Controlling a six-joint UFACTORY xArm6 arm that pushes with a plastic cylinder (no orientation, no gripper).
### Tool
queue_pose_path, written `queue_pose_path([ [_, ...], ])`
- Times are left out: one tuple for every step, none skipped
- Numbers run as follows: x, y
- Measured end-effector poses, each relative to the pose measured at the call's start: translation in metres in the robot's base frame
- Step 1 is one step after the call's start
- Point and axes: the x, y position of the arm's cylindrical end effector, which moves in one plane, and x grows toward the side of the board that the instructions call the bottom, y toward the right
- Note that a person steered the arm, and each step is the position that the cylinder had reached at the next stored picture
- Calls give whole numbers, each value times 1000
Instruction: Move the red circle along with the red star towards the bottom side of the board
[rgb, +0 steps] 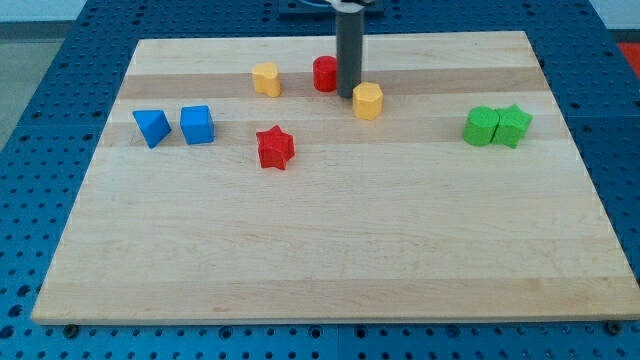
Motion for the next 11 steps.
queue_pose_path([
  [-40, 37],
  [-71, 12],
  [-31, -26],
  [7, -65],
  [-32, -62],
  [-27, -105],
  [11, -127],
  [10, -116],
  [-28, -103],
  [3, -69],
  [53, -81],
])
